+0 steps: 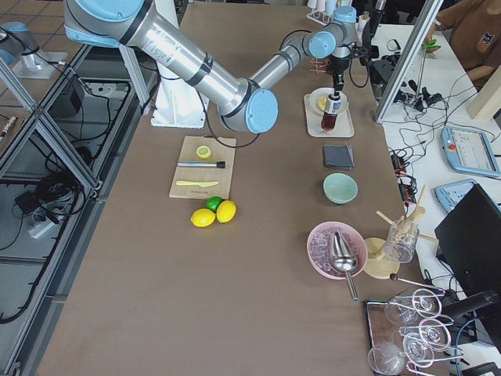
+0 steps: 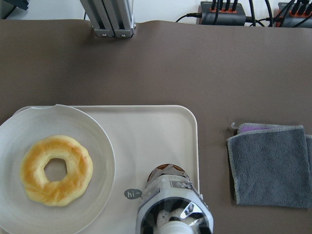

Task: Place tea on tray
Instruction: 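Lower the bottle onto the tray and open the right gripper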

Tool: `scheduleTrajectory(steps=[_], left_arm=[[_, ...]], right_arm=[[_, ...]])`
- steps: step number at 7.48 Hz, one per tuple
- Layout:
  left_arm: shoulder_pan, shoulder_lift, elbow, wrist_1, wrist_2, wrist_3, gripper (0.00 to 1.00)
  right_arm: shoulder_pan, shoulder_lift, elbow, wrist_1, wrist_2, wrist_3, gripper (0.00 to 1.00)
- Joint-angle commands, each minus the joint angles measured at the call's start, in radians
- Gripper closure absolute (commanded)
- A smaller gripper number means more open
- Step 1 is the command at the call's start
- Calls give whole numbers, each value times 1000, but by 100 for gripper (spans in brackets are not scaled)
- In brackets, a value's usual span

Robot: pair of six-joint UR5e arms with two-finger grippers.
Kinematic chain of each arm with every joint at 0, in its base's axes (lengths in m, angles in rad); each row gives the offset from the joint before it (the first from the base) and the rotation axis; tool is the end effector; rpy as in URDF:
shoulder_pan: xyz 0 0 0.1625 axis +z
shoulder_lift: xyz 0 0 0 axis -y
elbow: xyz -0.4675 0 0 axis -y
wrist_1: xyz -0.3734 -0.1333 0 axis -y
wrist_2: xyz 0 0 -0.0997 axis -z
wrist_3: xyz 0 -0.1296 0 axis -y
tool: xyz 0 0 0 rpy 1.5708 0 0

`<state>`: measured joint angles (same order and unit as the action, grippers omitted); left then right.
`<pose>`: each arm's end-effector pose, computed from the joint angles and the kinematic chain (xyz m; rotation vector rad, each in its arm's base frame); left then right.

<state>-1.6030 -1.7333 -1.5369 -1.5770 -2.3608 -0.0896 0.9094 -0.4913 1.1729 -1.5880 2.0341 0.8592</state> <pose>-0.0592 -0.5554 0.6529 0.1050 0.7922 -0.0620 -0.4639 -0.7188 0.1776 0.1651 -0.7719 0.0336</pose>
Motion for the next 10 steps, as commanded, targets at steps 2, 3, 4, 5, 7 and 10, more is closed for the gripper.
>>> scheduleTrajectory(steps=[2, 3, 4, 5, 7, 10], left_arm=[[0, -22, 34, -3, 0, 7, 3], [0, -20, 35, -3, 0, 7, 3], [0, -20, 37, -3, 0, 8, 3], [0, -19, 41, -3, 0, 10, 3], [0, -14, 41, -3, 0, 10, 3], [-2, -19, 40, -3, 0, 10, 3]], right_arm=[[-9, 3, -72, 108, -18, 6, 100], [-14, 8, -70, 109, -15, 21, 100], [-18, 8, -65, 117, -15, 58, 19], [-21, 8, -59, 121, -17, 82, 1], [-15, 10, -27, 120, -12, 87, 0], [32, 0, 115, -22, 90, 77, 0]])
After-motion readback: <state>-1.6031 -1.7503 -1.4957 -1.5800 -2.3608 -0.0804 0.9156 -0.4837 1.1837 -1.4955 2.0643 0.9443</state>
